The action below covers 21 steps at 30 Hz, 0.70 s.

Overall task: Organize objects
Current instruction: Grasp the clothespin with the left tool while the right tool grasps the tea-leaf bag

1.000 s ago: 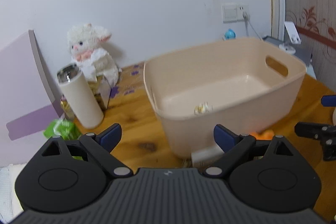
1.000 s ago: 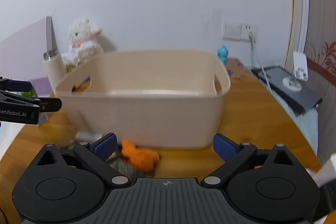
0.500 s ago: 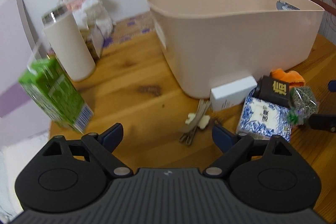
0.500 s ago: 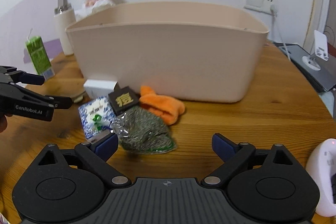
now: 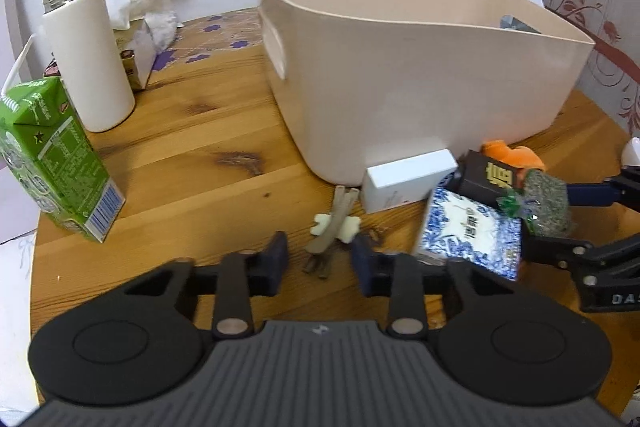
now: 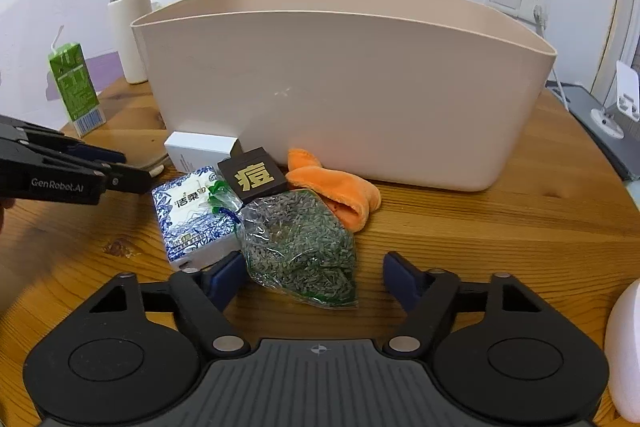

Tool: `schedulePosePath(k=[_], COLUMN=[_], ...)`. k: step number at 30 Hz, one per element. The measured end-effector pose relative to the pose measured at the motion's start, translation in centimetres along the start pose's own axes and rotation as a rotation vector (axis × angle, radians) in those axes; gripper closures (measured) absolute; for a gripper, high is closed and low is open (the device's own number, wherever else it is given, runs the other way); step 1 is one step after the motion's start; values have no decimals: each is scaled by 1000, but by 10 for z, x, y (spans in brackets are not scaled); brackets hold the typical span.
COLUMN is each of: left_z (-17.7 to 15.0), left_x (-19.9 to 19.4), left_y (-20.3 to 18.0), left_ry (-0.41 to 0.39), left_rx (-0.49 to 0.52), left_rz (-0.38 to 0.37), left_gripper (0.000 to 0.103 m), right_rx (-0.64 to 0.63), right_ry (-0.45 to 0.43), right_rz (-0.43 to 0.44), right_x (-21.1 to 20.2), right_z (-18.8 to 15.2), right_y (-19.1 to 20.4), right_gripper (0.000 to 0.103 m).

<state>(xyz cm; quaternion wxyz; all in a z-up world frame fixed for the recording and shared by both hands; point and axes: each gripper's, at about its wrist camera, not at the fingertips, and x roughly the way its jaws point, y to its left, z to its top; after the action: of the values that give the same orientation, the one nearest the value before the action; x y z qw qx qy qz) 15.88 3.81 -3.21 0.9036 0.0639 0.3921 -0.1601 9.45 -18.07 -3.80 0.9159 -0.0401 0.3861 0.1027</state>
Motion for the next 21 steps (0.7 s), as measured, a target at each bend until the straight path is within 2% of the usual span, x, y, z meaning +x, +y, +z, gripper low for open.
schedulePosePath(k=[1, 3, 4, 8, 15, 21], left_z=[-1, -3, -4, -7, -9, -4], left_x=[-1, -3, -4, -11, -44, -71], left_y=[-2, -5, -7, -10, -16, -18], left_ry=[-4, -6, -6, -21, -87, -132], left_rx=[7, 22, 29, 21, 18, 8], left_rz=[-8, -21, -22, -15, -8, -33], left_gripper=[88, 90, 90, 90, 90, 90], right_rx=[-6, -12, -16, -25, 50, 62], right_ry=[-1, -1, 2, -5, -76, -152], right_rz=[-2, 8, 9, 1, -6, -23], right_x=[-1, -4, -4, -10, -37, -67], right_z=[0, -1, -1, -1, 0, 9], right_y=[2, 3, 4, 5, -11, -20], right_gripper=[37, 48, 50, 51, 51, 51])
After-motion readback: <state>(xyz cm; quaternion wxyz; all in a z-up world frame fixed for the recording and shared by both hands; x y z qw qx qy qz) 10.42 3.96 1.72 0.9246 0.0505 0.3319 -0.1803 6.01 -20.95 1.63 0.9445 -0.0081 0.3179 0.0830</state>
